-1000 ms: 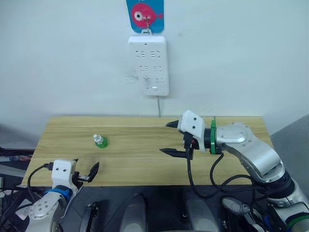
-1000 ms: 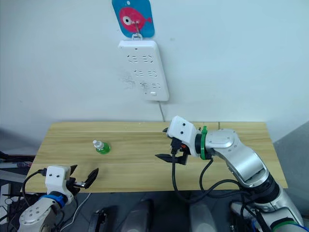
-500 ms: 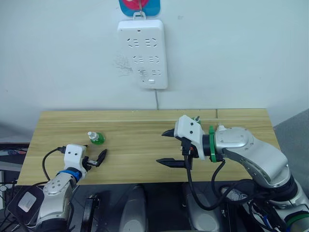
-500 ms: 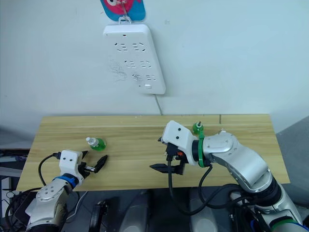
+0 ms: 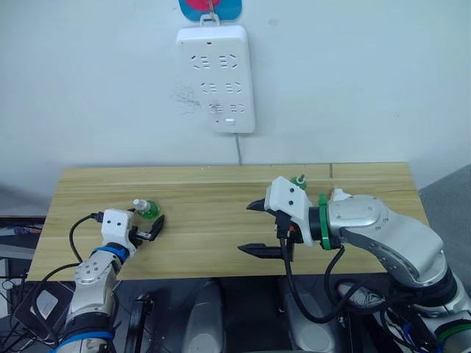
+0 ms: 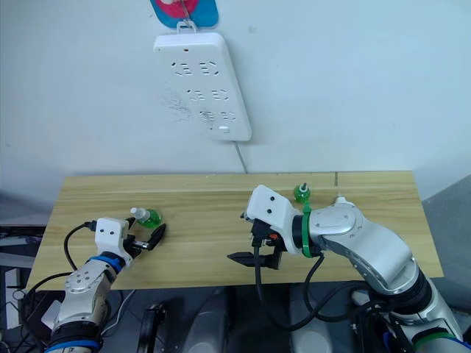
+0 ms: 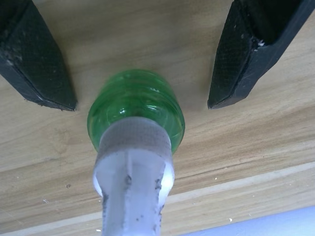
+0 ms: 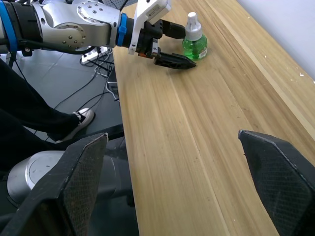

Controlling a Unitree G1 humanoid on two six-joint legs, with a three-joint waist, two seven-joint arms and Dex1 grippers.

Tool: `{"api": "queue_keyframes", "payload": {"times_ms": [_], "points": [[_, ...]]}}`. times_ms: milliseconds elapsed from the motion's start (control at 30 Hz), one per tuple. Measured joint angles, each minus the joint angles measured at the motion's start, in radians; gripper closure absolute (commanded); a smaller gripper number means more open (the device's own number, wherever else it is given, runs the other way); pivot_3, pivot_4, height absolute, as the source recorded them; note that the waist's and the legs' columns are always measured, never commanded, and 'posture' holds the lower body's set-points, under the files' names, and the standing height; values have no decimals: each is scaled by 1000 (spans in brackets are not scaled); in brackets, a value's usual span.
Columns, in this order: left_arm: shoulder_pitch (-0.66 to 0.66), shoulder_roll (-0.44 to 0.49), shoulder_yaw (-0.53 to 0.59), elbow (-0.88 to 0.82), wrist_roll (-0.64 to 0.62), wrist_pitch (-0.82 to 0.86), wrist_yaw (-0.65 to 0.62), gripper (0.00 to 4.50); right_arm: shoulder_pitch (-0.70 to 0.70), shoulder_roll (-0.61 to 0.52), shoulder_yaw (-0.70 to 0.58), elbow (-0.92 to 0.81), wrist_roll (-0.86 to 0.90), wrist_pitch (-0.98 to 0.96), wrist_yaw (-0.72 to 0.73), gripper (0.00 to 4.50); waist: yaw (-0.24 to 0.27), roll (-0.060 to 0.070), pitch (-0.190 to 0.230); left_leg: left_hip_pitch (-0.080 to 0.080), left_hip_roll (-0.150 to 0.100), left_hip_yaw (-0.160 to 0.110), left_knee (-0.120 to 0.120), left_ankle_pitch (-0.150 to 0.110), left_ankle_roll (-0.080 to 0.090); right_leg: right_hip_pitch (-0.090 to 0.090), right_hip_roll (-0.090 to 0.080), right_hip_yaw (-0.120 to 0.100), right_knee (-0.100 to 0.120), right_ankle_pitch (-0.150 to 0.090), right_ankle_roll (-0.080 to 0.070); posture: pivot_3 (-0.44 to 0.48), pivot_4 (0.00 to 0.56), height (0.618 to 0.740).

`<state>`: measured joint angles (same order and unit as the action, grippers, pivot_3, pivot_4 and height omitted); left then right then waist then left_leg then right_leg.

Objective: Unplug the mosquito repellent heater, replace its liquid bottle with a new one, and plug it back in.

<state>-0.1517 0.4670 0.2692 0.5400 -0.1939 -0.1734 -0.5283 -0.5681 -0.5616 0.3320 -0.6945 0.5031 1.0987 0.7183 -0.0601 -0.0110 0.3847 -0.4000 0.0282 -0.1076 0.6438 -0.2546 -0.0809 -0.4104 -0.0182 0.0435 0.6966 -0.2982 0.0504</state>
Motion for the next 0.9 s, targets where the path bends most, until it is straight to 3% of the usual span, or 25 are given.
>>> {"api": "queue_keyframes", "payload": {"times_ms": [67, 167, 367, 600, 700, 767, 900], "points": [[-12, -9, 0, 12, 0, -10, 10, 0, 0, -6, -2, 0, 5, 2, -1, 49, 0, 0, 1, 0, 0, 0, 0, 0, 0, 0, 0, 0, 0, 0, 0, -105, 451, 725], [-22, -15, -4, 26, 0, -14, 13, 548, 2, -12, -11, 0, 16, 4, -3, 0, 0, 0, 2, 0, 0, 0, 0, 0, 0, 0, 0, 0, 0, 0, 1, -104, 451, 725], [-25, -31, -17, 32, -3, -36, 3, 2272, 6, -21, -17, -4, 30, 7, -16, 0, 0, 0, 3, 0, 0, 1, -1, 0, 0, 0, 0, 0, -1, 0, 1, -105, 446, 725], [30, -9, -23, -28, -2, -51, -16, 2271, 20, -30, -21, -4, 30, -22, -23, 0, -7, -1, 4, -1, 1, 1, -4, 0, 0, -1, 0, 1, -6, 0, 1, -90, 418, 725], [143, 41, -73, -237, -4, 20, -87, 2271, 51, -28, -50, -4, 31, -50, -24, 0, -9, -3, 5, -3, 2, 1, -7, 0, -1, -2, -1, 0, -9, 1, 1, -66, 403, 725], [180, 101, -117, -418, -32, 120, -161, 2271, 72, -39, -74, -1, 31, -80, -19, 0, -1, -4, 5, -7, 1, -1, -12, 5, -11, -7, -2, -2, -9, 4, -3, -60, 385, 725], [141, 229, -186, -655, -110, 317, -305, 2271, 76, -41, -100, 38, 32, -125, -1, 0, 7, -4, 4, -11, 0, -1, -13, 7, -14, -11, -2, -2, -9, 4, -3, -58, 347, 725]]}}
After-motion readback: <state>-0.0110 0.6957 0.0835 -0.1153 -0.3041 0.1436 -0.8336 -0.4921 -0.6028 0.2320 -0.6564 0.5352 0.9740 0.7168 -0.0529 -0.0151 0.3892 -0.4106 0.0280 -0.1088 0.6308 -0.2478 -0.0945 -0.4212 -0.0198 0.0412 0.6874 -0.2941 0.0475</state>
